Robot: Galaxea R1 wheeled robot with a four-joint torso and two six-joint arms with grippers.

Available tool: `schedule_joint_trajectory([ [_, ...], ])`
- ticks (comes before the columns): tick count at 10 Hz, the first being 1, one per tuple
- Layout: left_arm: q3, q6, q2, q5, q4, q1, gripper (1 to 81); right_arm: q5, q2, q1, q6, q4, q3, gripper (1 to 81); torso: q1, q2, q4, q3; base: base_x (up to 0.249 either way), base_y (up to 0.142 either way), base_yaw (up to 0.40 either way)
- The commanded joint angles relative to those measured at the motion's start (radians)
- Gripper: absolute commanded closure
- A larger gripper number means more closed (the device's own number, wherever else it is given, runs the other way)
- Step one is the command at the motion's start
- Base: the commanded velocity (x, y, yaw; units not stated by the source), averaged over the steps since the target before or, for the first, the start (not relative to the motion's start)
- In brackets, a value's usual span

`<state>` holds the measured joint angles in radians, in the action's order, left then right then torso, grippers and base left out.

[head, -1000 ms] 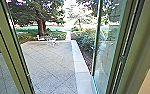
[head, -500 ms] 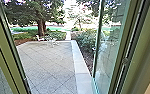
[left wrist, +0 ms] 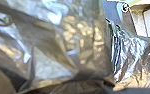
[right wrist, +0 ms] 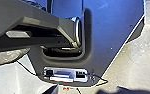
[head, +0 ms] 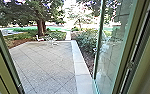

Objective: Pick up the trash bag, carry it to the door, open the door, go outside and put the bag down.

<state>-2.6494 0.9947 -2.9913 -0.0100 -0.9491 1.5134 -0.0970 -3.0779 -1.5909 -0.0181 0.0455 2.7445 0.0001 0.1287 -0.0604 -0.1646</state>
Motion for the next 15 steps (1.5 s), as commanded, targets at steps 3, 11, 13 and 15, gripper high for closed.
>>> schedule_joint_trajectory([
  [3, 0.005, 0.004, 0.003, -0.084, -0.007, -0.045, 81.1, -0.064, -0.004, 0.033, 0.004, 0.000, -0.005, 1.0, 0.000, 0.000, 0.000, 0.000, 0.115, 0.000, 0.000],
  [11, 0.005, 0.002, 0.004, -0.084, -0.008, -0.046, 81.1, -0.066, -0.004, 0.034, 0.006, 0.004, -0.010, 1.0, 0.000, 0.001, 0.000, 0.000, 0.114, 0.009, 0.000],
  [13, 0.005, 0.004, 0.004, -0.085, -0.008, -0.045, 81.1, -0.066, -0.004, 0.035, 0.006, 0.004, -0.010, 1.0, 0.000, 0.001, 0.000, 0.000, 0.112, 0.070, 0.000],
  [15, 0.005, 0.004, 0.004, -0.085, -0.008, -0.046, 81.1, -0.066, -0.006, 0.034, 0.006, 0.004, -0.010, 1.0, 0.000, 0.001, 0.000, 0.000, 0.105, 0.077, 0.000],
])
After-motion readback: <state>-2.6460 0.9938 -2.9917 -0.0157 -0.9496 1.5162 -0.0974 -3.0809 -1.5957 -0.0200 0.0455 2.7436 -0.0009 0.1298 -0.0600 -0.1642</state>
